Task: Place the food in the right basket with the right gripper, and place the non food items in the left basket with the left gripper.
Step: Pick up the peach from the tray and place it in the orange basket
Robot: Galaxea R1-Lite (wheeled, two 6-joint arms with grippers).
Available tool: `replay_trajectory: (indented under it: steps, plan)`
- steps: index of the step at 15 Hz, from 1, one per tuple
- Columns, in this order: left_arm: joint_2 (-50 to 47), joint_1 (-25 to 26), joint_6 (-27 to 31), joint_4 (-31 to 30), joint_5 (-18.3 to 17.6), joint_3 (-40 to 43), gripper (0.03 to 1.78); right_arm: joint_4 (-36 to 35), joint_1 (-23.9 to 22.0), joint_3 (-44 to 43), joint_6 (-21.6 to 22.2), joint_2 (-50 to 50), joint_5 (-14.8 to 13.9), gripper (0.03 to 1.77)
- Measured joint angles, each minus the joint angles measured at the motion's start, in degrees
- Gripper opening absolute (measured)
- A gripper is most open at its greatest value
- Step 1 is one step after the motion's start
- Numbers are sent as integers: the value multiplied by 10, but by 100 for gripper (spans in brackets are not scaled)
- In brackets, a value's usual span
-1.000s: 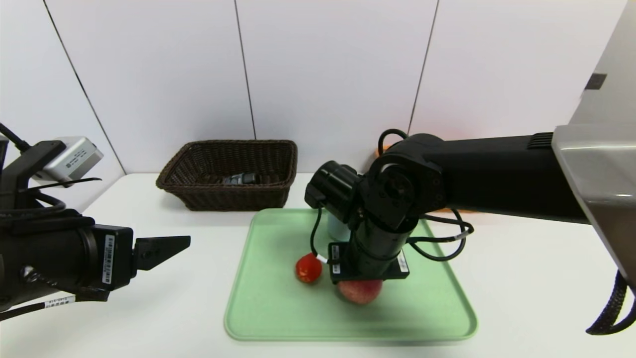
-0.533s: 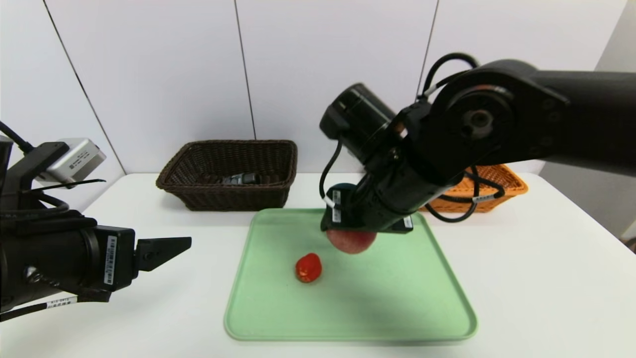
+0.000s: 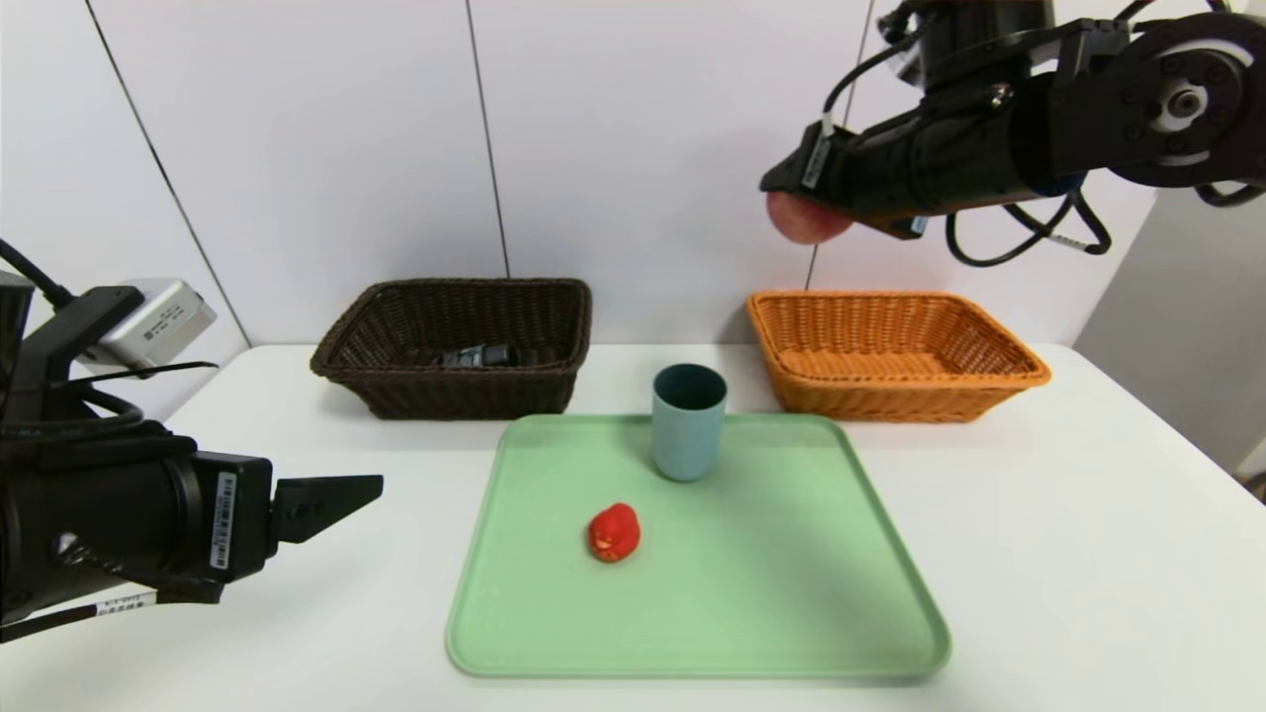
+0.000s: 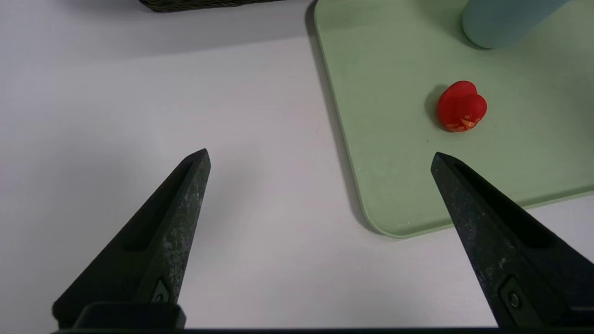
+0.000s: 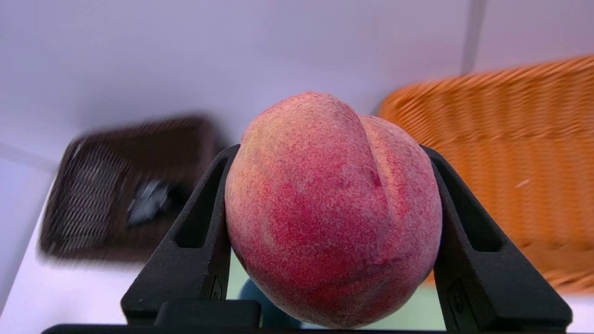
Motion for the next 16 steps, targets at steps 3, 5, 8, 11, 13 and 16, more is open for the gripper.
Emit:
replay_trajectory:
  steps: [3, 5, 8, 11, 13, 16]
  plan:
    - [5, 0, 0, 0, 0, -1, 169, -23, -79, 3, 3, 35, 14, 114]
    - [9, 0, -1, -1, 0, -1, 169, -27, -111, 4, 8, 62, 35, 114]
    - [14, 0, -1, -1, 1, 1, 169, -31, -136, 5, 9, 107, 50, 114]
    - [18, -1, -1, -1, -2, 2, 169, -31, -150, 5, 10, 147, 52, 114]
    - [20, -3, -2, -1, -17, 0, 169, -28, -153, 5, 12, 165, 54, 114]
    - [22, -4, -2, -4, -20, -3, 169, -28, -155, 5, 12, 185, 51, 114]
